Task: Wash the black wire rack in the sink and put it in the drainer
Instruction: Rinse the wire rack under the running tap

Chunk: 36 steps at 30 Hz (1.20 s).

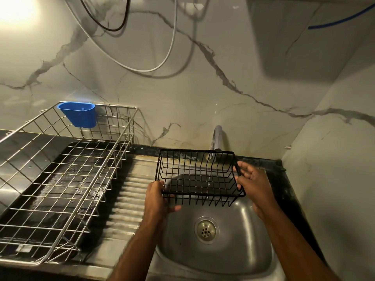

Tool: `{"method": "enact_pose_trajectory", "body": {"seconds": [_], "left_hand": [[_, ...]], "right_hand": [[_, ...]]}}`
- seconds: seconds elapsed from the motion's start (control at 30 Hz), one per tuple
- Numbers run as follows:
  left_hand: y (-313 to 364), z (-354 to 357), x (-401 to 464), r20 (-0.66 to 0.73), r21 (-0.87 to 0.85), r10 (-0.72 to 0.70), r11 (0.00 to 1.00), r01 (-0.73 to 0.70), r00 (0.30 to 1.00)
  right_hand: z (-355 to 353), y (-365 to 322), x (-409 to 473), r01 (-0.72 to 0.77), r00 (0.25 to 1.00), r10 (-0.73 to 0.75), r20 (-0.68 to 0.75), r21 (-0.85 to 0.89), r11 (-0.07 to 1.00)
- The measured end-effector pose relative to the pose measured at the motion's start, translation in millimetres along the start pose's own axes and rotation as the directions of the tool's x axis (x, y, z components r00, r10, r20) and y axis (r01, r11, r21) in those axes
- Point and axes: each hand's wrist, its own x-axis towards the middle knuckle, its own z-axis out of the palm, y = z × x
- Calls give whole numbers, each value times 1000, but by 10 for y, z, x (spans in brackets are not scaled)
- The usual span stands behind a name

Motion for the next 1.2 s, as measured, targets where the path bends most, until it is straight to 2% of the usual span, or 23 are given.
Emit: {"method": "enact_pose_trajectory", "body": {"seconds": [0.17,0.4,0.83,1.2], "left_hand": [[-4,-3,16,2,38,21,999,-21,1000],[-46,-20,54,3,7,-66,998,66,998],[-83,-54,95,-9,7,-60,998,60,998],[-63,-114,115,-46,16,-38,999,39,998]], "right_hand": [[-10,-12,2,-2,1000,2,-2,8,1000],[-19,-35,4,2,1000,-2,-5,-3,1000],[-4,-85,-72,-7,1000,7,-3,-27,1000],[69,-176,-107,-7,999,7,53,-11,1000]]}}
